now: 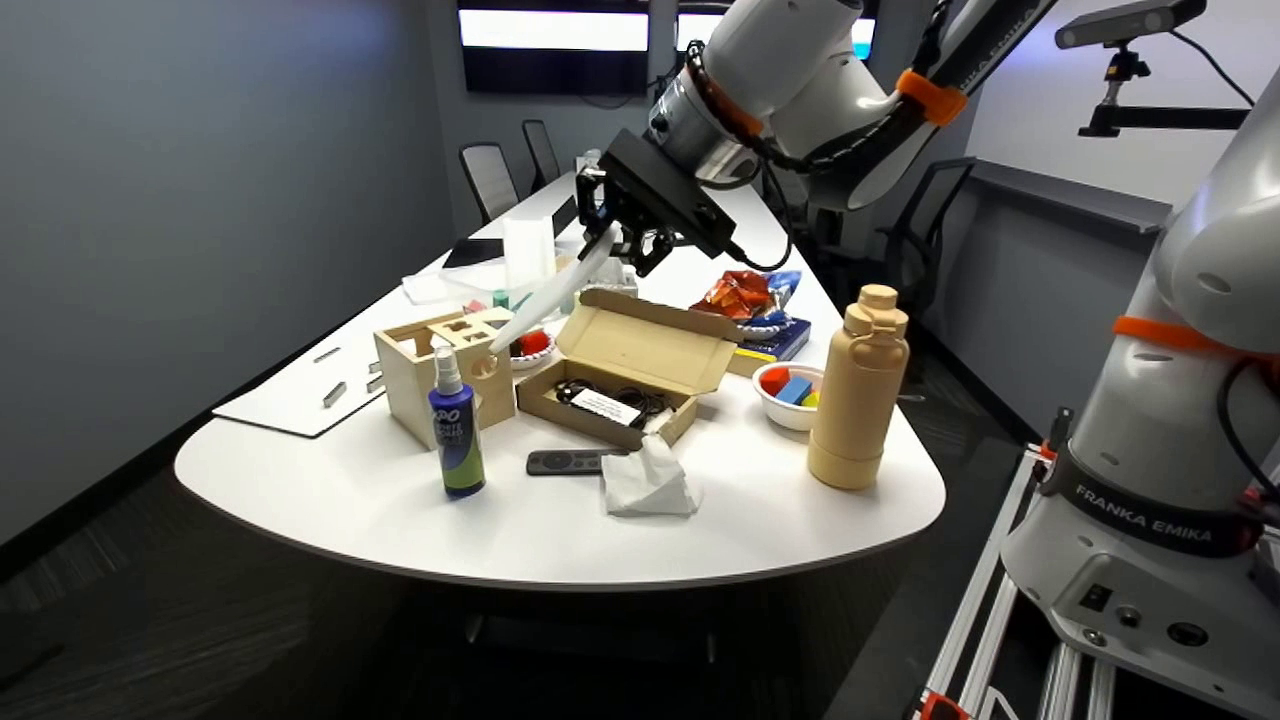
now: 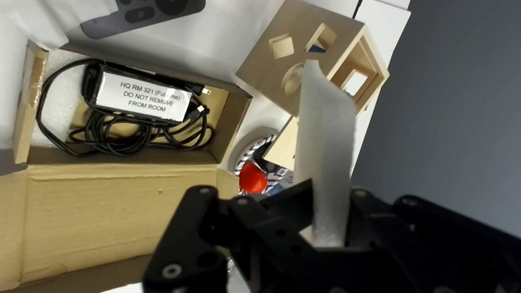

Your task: Put the styrofoam on the table

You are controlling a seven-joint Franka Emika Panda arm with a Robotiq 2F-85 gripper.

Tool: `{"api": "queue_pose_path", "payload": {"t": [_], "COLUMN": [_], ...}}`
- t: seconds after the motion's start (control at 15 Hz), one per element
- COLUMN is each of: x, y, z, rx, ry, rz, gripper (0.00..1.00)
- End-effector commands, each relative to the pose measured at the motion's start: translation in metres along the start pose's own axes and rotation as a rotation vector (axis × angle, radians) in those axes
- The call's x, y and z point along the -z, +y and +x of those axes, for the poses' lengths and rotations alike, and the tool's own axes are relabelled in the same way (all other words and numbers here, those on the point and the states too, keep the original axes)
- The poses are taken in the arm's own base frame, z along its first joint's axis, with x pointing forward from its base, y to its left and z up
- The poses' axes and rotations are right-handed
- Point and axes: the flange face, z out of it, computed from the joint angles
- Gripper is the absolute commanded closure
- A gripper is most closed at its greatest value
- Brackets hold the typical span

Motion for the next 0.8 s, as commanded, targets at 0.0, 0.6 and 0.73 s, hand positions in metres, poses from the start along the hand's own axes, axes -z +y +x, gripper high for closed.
{"api": "queue_pose_path", "payload": {"t": [0.0, 0.6, 0.73], "x": [0.009, -0.017, -0.019], "y": [0.006, 0.063, 0.077], "z": [-0.018, -0.078, -0.090], "rx": [0.025, 0.074, 0.068], "ry": [-0.035, -0.185, -0.221], "rz": [0.002, -0.142, -0.166], "gripper": [0.98, 0.98, 0.98]}}
